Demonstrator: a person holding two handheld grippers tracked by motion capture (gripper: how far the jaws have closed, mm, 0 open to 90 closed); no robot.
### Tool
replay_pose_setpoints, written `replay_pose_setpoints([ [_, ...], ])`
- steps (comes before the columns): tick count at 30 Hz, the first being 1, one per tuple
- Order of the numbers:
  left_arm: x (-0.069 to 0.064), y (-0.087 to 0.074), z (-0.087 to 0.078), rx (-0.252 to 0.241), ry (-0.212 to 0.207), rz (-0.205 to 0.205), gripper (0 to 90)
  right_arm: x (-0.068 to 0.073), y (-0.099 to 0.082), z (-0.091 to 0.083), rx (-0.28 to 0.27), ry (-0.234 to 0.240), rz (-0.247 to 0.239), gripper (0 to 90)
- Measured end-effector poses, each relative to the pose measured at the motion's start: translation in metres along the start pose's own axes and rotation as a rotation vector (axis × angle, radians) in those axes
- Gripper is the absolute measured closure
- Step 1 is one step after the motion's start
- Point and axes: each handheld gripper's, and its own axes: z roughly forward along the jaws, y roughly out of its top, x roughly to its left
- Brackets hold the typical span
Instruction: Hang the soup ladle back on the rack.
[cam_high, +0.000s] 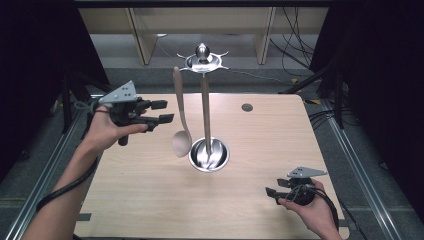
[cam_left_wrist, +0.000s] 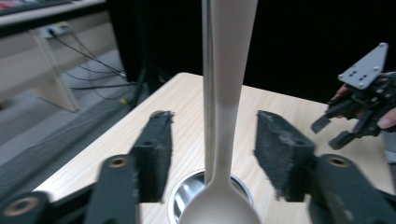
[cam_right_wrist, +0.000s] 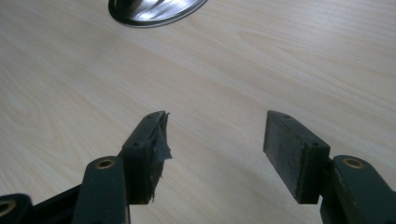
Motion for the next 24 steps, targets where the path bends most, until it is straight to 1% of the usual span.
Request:
replay_pose_setpoints([
  [2,-0.003,-0.011,-0.008,-0.01,0.037,-0.001,40.2,0.0,0.0,0.0,0.001,-0.003,0.001,40.3],
  [4,-0.008,-0.025,-0.016,-0.021,0.074,-0.018,38.2,0.0,0.0,0.0,-0.009,-0.005,-0.011,40.2],
  [5,-0.01,-0.032,-0.02,-0.016,0.088,-0.022,37.1,0.0,0.0,0.001,-0.008,0.005,-0.007,40.3],
  [6,-0.013,-0.039,-0.022,-0.013,0.105,-0.018,35.8,0.0,0.0,0.0,-0.009,-0.006,-0.012,40.3],
  [7,-0.016,-0.046,-0.026,-0.001,0.126,-0.017,34.6,0.0,0.0,0.0,-0.003,-0.005,-0.001,40.3],
  [8,-0.018,-0.053,-0.028,0.002,0.148,-0.008,33.6,0.0,0.0,0.0,-0.004,-0.006,-0.003,40.3],
  [9,-0.02,-0.06,-0.031,0.004,0.163,-0.012,32.6,0.0,0.0,0.0,-0.002,-0.006,-0.002,40.3],
  [10,-0.023,-0.068,-0.033,0.006,0.175,-0.025,31.9,-0.001,0.0,0.0,-0.007,-0.017,-0.009,40.3],
  [12,-0.026,-0.083,-0.035,-0.002,0.196,-0.043,31.2,0.0,0.0,0.0,-0.006,-0.018,-0.004,40.3],
  [14,-0.03,-0.099,-0.036,0.003,0.219,-0.067,30.9,0.0,0.0,0.0,-0.004,-0.017,-0.003,40.3],
  [15,-0.033,-0.106,-0.037,0.018,0.232,-0.078,30.8,0.0,0.0,0.0,-0.004,-0.017,-0.003,40.3],
  [16,-0.034,-0.113,-0.036,0.015,0.236,-0.085,30.8,0.0,0.0,0.0,-0.005,-0.017,-0.003,40.3],
  [17,-0.037,-0.12,-0.037,0.035,0.258,-0.097,30.8,0.0,0.0,0.0,-0.005,-0.017,-0.004,40.3],
  [18,-0.037,-0.125,-0.036,0.03,0.259,-0.096,30.8,-0.001,0.0,0.0,-0.007,-0.016,-0.007,40.3],
  [19,-0.039,-0.135,-0.036,0.042,0.279,-0.101,30.8,-0.001,0.0,0.0,-0.007,-0.016,-0.007,40.3],
  [20,-0.04,-0.14,-0.036,0.043,0.288,-0.105,31.0,0.0,0.0,0.0,-0.003,-0.016,-0.003,40.3],
  [21,-0.04,-0.147,-0.035,0.035,0.299,-0.112,31.4,0.0,0.0,0.0,-0.003,-0.015,-0.003,40.3],
  [22,-0.042,-0.154,-0.035,0.038,0.311,-0.128,32.4,0.0,0.0,0.0,-0.004,-0.014,-0.003,40.3],
  [23,-0.042,-0.159,-0.035,0.038,0.314,-0.135,33.1,-0.001,0.0,0.0,-0.006,-0.014,-0.007,40.3],
  [24,-0.042,-0.163,-0.036,0.059,0.313,-0.145,33.3,-0.001,0.0,0.0,-0.005,-0.013,-0.006,40.3],
])
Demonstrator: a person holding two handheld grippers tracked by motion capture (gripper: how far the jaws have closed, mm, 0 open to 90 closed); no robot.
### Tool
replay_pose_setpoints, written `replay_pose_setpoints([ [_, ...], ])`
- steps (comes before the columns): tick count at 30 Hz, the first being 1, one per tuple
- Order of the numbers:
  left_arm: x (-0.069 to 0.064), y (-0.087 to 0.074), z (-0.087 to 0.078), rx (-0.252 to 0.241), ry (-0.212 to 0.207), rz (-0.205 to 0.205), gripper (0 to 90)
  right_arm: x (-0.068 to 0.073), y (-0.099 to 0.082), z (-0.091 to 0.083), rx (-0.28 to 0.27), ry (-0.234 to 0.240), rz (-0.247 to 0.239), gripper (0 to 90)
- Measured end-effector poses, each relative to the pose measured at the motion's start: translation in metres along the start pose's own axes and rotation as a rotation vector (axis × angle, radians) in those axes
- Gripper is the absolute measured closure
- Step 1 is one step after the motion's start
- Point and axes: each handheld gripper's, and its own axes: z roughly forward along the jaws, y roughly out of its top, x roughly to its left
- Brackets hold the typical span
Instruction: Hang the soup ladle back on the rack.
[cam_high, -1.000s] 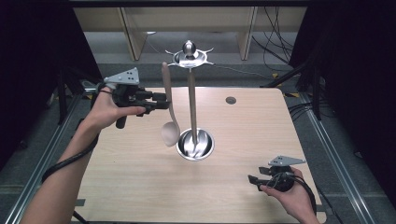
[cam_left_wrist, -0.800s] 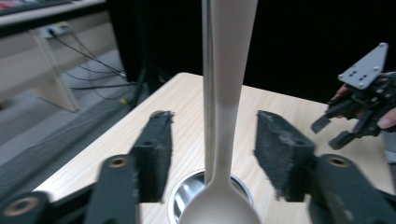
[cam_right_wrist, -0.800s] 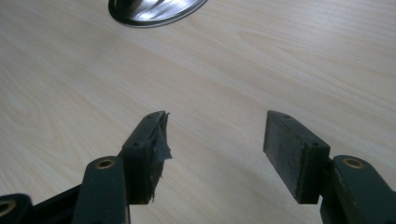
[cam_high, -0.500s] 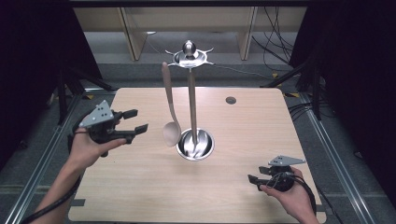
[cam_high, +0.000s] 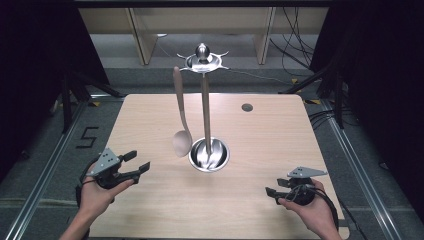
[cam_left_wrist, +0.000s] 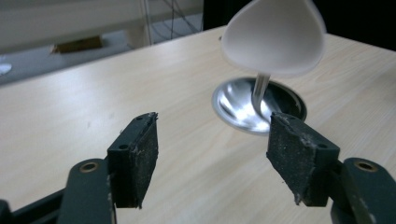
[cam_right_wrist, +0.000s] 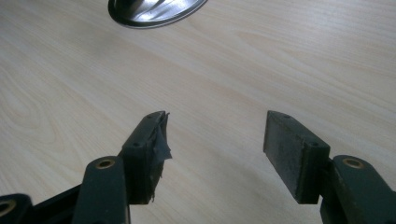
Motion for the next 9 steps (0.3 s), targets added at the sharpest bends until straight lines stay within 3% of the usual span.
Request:
replay_pose_setpoints([
  [1,0.0,-0.0044,0.0003,0.014,-0.001,-0.036,33.3,-0.0001,0.0,0.0001,-0.001,0.001,-0.001,40.3],
  [7,0.002,-0.0082,0.0049,0.027,-0.005,-0.047,32.9,-0.0004,0.0,0.001,-0.004,0.007,-0.003,40.4],
  [9,0.0018,-0.0109,0.0061,0.044,-0.009,-0.076,32.3,0.0008,-0.0002,0.0012,0.001,0.027,0.019,40.4],
])
